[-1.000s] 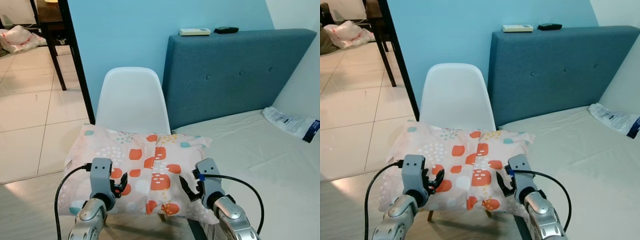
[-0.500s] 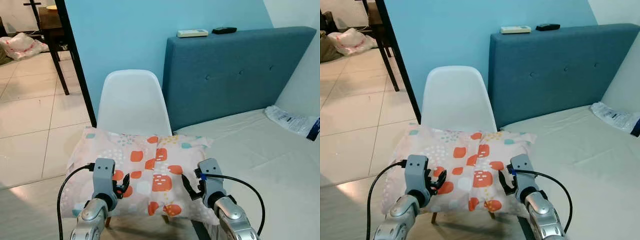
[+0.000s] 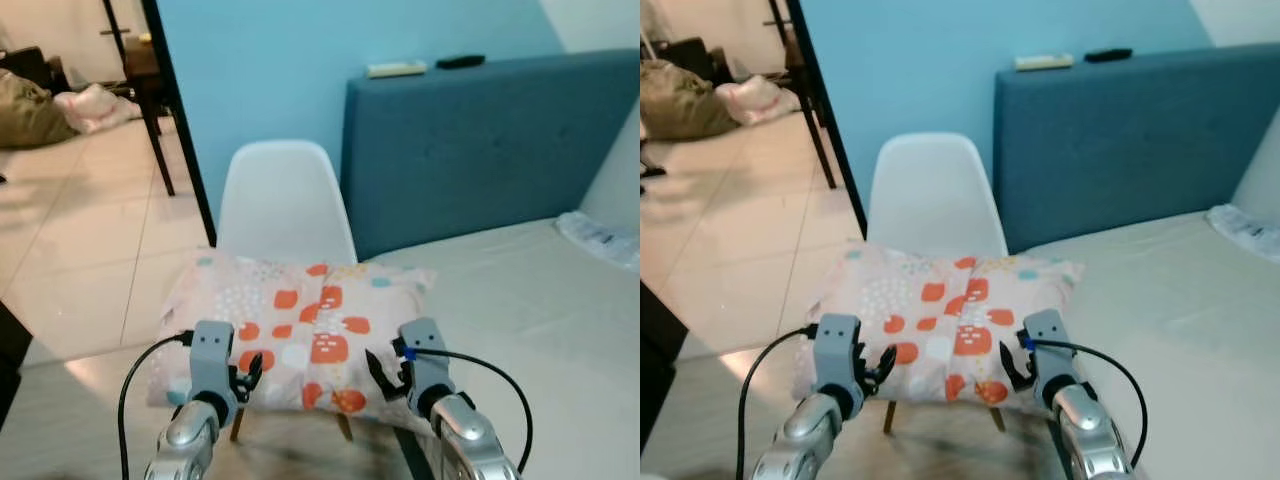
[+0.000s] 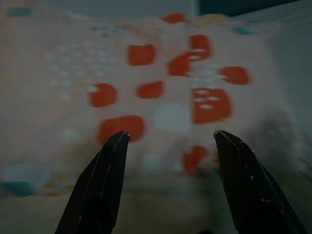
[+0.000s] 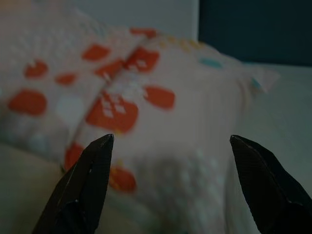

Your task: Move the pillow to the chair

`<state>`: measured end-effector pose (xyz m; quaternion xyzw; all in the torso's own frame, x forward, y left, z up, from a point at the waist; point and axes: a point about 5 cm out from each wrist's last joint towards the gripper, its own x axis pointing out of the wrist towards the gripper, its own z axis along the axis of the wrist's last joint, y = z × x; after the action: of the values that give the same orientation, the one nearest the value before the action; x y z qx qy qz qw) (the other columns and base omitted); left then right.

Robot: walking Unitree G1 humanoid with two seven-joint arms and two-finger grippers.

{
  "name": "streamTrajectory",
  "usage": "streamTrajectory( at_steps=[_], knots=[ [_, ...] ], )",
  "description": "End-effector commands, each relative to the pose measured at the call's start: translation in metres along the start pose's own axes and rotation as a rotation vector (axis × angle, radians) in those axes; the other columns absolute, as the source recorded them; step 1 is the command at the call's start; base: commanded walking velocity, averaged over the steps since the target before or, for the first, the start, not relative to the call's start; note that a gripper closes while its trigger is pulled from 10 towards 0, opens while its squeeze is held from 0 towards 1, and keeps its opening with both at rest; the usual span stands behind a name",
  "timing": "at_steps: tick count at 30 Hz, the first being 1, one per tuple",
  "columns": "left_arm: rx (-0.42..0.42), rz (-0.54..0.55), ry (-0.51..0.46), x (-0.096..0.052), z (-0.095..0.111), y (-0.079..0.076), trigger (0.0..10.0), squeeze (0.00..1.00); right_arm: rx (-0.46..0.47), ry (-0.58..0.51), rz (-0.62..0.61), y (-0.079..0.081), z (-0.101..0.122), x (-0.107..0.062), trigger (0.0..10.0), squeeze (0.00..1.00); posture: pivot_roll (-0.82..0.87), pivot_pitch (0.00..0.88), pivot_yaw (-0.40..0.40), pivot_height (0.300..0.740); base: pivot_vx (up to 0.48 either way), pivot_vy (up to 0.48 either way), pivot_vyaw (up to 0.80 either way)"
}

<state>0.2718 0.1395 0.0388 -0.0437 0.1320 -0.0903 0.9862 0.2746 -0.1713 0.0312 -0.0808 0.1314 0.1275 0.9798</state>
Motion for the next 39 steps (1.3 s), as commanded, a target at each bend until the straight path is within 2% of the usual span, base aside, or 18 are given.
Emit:
streamTrajectory(
  at_steps=[1,7,19,28,39],
  knots=[
    [0.009,0.019,0.037,-0.0053,-0.0098,0.0062,10.0,0.00,0.013,-0.002,0.011,0.0046,-0.0012,0.0006,10.0,0.00,-0.07,0.034,0.000,0.740,-0.266,0.000,0.00],
    [0.017,0.016,0.041,-0.0051,-0.0103,0.0063,10.0,0.00,0.014,-0.002,0.009,0.0051,-0.0015,0.0008,10.0,0.00,-0.07,0.031,0.006,0.740,-0.256,0.000,0.00],
    [0.012,0.015,0.063,-0.0046,-0.0128,0.0070,10.0,0.00,0.018,-0.002,0.006,0.0054,-0.0020,0.0011,10.0,0.00,-0.07,0.029,0.011,0.740,0.000,0.000,0.00],
    [0.023,0.017,0.087,-0.0041,-0.0156,0.0065,10.0,0.00,0.020,0.001,0.009,0.0058,-0.0026,0.0008,10.0,0.00,-0.07,0.032,0.015,0.740,0.000,-0.404,0.00],
    [0.006,0.020,0.098,-0.0045,-0.0170,0.0077,10.0,0.00,0.024,0.002,0.008,0.0060,-0.0029,0.0004,10.0,0.00,-0.07,0.036,0.016,0.740,0.000,0.000,0.00]
  ],
)
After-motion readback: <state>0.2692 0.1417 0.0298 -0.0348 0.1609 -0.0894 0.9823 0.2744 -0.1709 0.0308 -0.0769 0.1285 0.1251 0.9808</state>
